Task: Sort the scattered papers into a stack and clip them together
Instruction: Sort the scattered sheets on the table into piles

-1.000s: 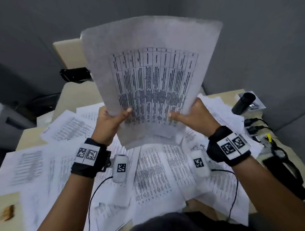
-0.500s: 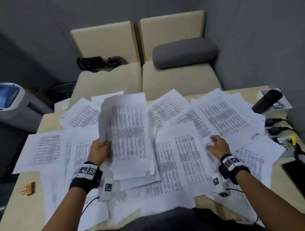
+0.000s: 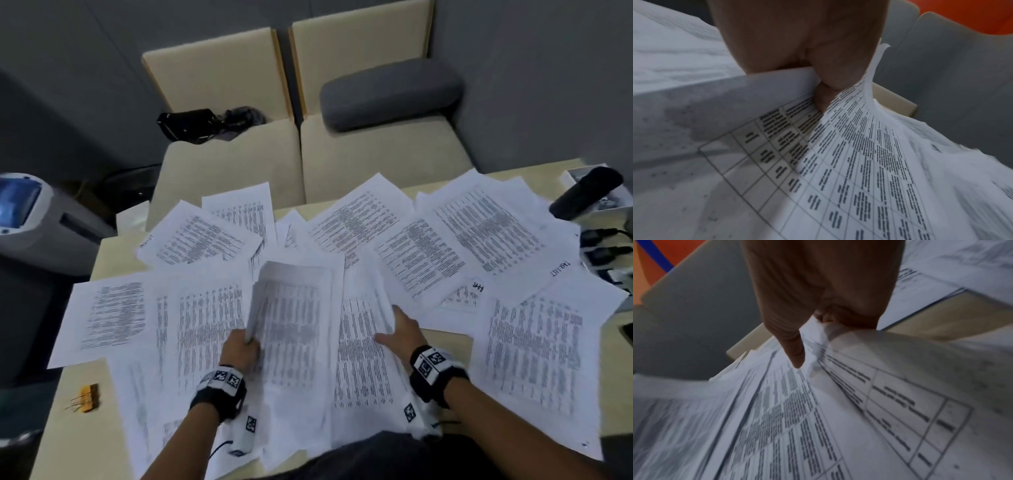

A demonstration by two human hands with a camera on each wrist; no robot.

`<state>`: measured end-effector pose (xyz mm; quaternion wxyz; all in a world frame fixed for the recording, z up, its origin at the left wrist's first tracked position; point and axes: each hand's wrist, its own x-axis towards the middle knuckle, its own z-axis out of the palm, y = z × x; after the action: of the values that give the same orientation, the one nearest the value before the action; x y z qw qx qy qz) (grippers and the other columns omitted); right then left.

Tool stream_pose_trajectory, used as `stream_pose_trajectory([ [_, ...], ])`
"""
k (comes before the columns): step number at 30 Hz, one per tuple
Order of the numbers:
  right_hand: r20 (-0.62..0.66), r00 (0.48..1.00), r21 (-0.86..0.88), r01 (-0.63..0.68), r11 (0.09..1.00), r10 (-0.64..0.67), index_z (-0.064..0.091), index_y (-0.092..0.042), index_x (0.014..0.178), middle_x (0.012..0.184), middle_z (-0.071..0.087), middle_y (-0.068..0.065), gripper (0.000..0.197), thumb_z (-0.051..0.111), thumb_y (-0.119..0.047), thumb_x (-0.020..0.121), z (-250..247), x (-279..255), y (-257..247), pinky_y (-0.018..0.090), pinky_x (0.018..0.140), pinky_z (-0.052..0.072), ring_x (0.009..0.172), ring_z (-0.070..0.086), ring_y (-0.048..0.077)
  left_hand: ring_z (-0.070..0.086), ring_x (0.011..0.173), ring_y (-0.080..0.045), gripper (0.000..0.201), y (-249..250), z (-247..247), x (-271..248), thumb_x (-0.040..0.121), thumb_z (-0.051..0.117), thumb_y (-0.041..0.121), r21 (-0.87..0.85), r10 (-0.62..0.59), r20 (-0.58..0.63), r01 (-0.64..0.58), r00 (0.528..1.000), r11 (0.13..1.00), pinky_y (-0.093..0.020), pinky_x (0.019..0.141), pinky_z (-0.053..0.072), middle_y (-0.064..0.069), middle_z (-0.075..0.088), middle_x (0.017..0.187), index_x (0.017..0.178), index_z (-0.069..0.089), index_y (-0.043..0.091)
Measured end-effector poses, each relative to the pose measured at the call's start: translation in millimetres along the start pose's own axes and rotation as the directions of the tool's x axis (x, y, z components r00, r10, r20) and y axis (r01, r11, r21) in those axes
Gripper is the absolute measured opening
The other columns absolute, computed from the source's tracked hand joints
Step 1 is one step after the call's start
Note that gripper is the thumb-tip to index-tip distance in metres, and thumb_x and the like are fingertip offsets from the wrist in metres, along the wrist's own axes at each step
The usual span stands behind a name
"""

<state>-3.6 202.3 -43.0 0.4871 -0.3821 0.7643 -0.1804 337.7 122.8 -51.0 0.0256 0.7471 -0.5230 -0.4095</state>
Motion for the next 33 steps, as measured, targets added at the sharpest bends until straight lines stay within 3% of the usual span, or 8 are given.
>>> stream_pose_trajectory([
  [3,-0.018,1.0,0.082,0.026,0.996,-0.024,0.048,-0.011,0.137,0.111,0.06,0.002,0.066,0.077,-0.008,0.078,15,-5,-4,0.024,0.083,0.046,0.099,0.059,0.019,0.067,0.066,-0.033,0.008,15,15,-8,0.087,0.052,0.009,-0.076,0.091,0.096,-0.084,0.991,0.994,-0.05,0.062,0.061,-0.01,0.066,0.075,0.091,0.058,0.012],
  [8,0.003,0.999,0.295,-0.046,0.954,0.048,0.058,-0.019,0.129,0.121,0.068,0.003,0.064,0.085,-0.025,0.071,11,-9,10,0.042,0.1,0.051,0.108,0.064,0.021,0.069,0.078,-0.03,0.067,26,33,-19,0.084,0.063,0.0,-0.112,0.204,0.164,-0.188,0.965,0.976,-0.035,0.057,0.059,-0.003,0.056,0.105,0.136,0.027,0.021],
  [12,0.036,0.997,0.388,-0.083,0.918,0.075,0.064,-0.029,0.107,0.112,0.071,-0.001,0.062,0.095,-0.025,0.053,11,-17,15,0.043,0.099,0.05,0.107,0.066,0.02,0.068,0.073,-0.026,0.065,38,58,-32,0.08,0.067,0.006,-0.061,0.25,0.317,-0.243,0.915,0.968,-0.035,0.057,0.061,-0.004,0.058,0.101,0.133,0.032,0.018],
  [16,-0.007,1.0,0.425,-0.013,0.905,0.017,0.066,-0.017,0.111,0.106,0.075,0.002,0.07,0.095,-0.019,0.047,5,-29,7,0.046,0.099,0.05,0.106,0.068,0.022,0.057,0.104,-0.024,0.063,55,64,-29,0.072,0.078,0.031,0.01,0.328,0.214,-0.338,0.92,0.941,-0.034,0.084,0.057,-0.001,0.046,0.118,0.124,0.045,0.016],
  [20,0.034,0.996,0.411,0.06,0.91,-0.082,0.057,-0.01,0.114,0.107,0.071,0.006,0.076,0.096,-0.025,0.051,-33,-48,-26,0.041,0.097,0.051,0.106,0.066,0.022,0.038,0.13,-0.019,0.104,84,17,-25,0.061,0.088,0.036,-0.484,0.29,0.228,-0.15,0.929,0.862,-0.051,0.113,0.032,0.005,0.034,0.141,0.146,0.029,0.022],
  [24,0.06,0.962,0.37,0.227,0.901,-0.267,0.064,-0.011,0.106,0.098,0.076,0.005,0.056,0.091,-0.017,0.057,-74,-65,-76,0.026,0.079,0.057,0.098,0.071,0.02,0.067,0.097,-0.02,0.061,133,-45,-50,0.071,0.083,0.035,-0.57,0.492,0.305,-0.257,0.816,0.78,-0.044,0.1,0.047,-0.006,0.069,0.106,0.117,0.053,0.009],
  [28,-0.138,0.933,0.455,0.358,0.815,-0.333,0.06,-0.017,0.117,0.111,0.073,0.004,0.072,0.094,-0.024,0.054,-92,-73,-114,0.038,0.089,0.054,0.106,0.069,0.019,0.071,0.089,-0.021,0.031,177,-89,-74,0.08,0.075,0.01,-0.703,0.656,0.088,-0.42,0.749,0.574,-0.033,0.074,0.059,-0.003,0.074,0.094,0.109,0.064,0.012],
  [33,-0.306,0.881,0.518,0.472,0.713,-0.36,0.066,-0.02,0.101,0.102,0.075,0.002,0.042,0.088,-0.02,0.065,-86,-86,-135,0.04,0.089,0.053,0.103,0.069,0.02,0.071,0.085,-0.019,0.024,184,-102,-90,0.077,0.068,-0.011,-0.759,0.678,-0.181,-0.539,0.712,0.364,-0.03,0.077,0.059,-0.002,0.074,0.086,0.096,0.066,0.004],
])
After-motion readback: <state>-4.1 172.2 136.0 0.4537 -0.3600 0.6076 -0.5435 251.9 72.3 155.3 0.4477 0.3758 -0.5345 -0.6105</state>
